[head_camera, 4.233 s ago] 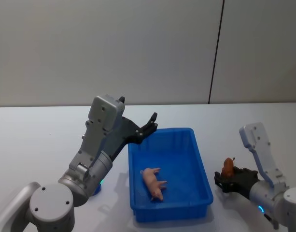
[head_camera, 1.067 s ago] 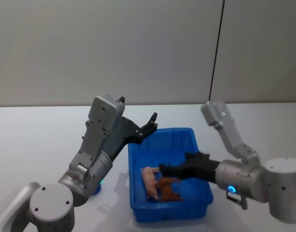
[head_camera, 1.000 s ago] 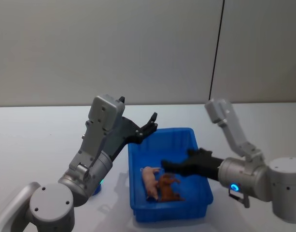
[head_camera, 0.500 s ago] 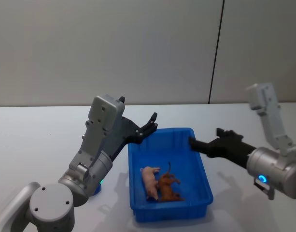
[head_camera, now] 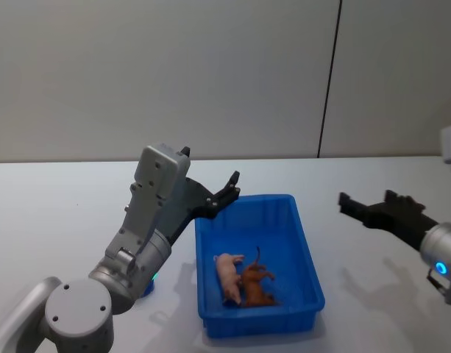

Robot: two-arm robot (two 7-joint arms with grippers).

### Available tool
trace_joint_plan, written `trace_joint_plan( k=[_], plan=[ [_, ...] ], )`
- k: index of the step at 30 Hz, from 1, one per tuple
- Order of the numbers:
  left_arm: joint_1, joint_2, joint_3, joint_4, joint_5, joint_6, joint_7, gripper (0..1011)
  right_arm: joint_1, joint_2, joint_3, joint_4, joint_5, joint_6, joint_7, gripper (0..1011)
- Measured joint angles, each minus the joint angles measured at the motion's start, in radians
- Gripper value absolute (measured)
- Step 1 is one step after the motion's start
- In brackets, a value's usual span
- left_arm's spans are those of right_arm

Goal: Pick up the two dolls from the table and place them into the box.

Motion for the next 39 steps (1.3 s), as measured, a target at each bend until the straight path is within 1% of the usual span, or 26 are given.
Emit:
trace_joint_plan(
  k=[1, 7, 10, 17, 21, 24, 29, 33, 39],
  plan=[
    [0.0, 0.0, 0.0, 0.0, 0.0, 0.0, 0.0, 1001, 0.0, 0.0, 0.0, 0.0, 0.0, 0.0, 0.0, 1001],
    [0.0, 0.0, 0.0, 0.0, 0.0, 0.0, 0.0, 1001, -0.019, 0.008, 0.039, -0.001, 0.073, -0.013, -0.089, 1001],
    [0.0, 0.0, 0.0, 0.0, 0.0, 0.0, 0.0, 1001, -0.026, 0.012, 0.056, 0.0, 0.105, -0.017, -0.121, 1001],
    [-0.005, 0.0, -0.005, -0.001, 0.005, -0.001, -0.005, 1001, -0.037, 0.017, 0.08, 0.004, 0.152, -0.024, -0.171, 1001],
    [-0.01, 0.003, -0.012, -0.007, 0.01, 0.006, -0.008, 1001, -0.041, 0.019, 0.089, 0.006, 0.169, -0.027, -0.189, 1001],
    [-0.011, 0.01, -0.019, -0.018, 0.012, 0.021, -0.008, 1001, -0.043, 0.02, 0.094, 0.007, 0.179, -0.028, -0.199, 1001],
    [0.0, 0.033, -0.035, -0.051, 0.005, 0.066, 0.0, 1001, -0.046, 0.021, 0.101, 0.008, 0.192, -0.03, -0.213, 1001],
    [0.017, 0.052, -0.046, -0.082, -0.014, 0.107, 0.013, 1001, -0.047, 0.022, 0.104, 0.009, 0.198, -0.031, -0.219, 1001],
    [0.059, 0.088, -0.061, -0.134, -0.054, 0.177, 0.042, 1001, -0.049, 0.022, 0.108, 0.009, 0.205, -0.032, -0.226, 1001]
  ],
)
